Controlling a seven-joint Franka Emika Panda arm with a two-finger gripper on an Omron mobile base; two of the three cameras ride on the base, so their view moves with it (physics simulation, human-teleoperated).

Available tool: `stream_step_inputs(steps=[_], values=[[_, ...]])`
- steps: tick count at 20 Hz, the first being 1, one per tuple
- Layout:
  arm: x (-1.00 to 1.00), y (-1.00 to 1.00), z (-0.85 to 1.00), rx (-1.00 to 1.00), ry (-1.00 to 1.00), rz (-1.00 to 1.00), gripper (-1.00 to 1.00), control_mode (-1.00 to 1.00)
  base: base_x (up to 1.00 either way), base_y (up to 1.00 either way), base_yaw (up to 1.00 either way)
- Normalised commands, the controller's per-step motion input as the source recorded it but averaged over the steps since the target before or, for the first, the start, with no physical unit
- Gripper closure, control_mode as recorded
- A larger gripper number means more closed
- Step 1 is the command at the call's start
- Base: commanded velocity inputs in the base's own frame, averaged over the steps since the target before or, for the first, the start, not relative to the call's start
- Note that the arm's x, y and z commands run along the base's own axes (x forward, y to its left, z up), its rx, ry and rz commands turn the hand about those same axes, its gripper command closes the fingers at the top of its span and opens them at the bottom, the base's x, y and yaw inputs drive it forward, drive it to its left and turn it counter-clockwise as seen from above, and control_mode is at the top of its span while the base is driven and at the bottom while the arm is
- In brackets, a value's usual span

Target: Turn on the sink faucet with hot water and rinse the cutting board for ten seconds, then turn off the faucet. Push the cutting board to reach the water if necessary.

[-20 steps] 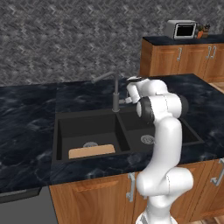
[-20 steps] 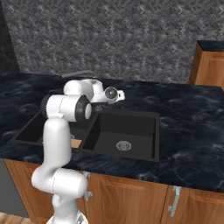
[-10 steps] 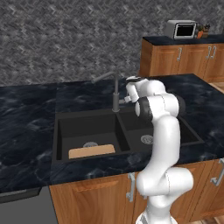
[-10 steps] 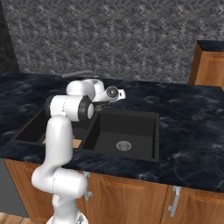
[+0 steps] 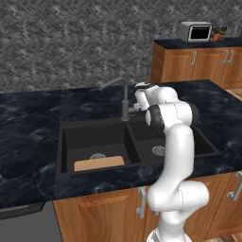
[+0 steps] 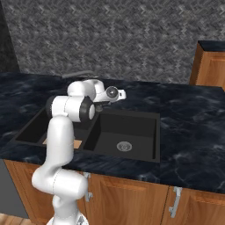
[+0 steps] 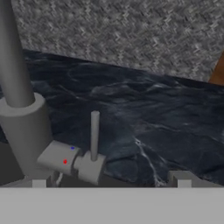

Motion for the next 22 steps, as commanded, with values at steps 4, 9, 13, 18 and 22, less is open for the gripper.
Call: stream_step_inputs(steps=[4,9,13,18,22], values=[[0.04,0.0,0.0,0.05,-0.07,-0.06,-1.0,-1.0,0.0,0.0,0.0],[0.01,0.0,0.0,0.04,-0.09,-0.06,-1.0,-1.0,0.0,0.0,0.0],[0.0,0.0,0.0,0.0,-0.02,-0.03,-1.0,-1.0,0.0,0.0,0.0],[0.0,0.0,-0.01,0.0,-0.05,-0.03,-1.0,-1.0,0.0,0.0,0.0],[0.0,0.0,0.0,0.01,-0.07,-0.03,-1.0,-1.0,0.0,0.0,0.0]])
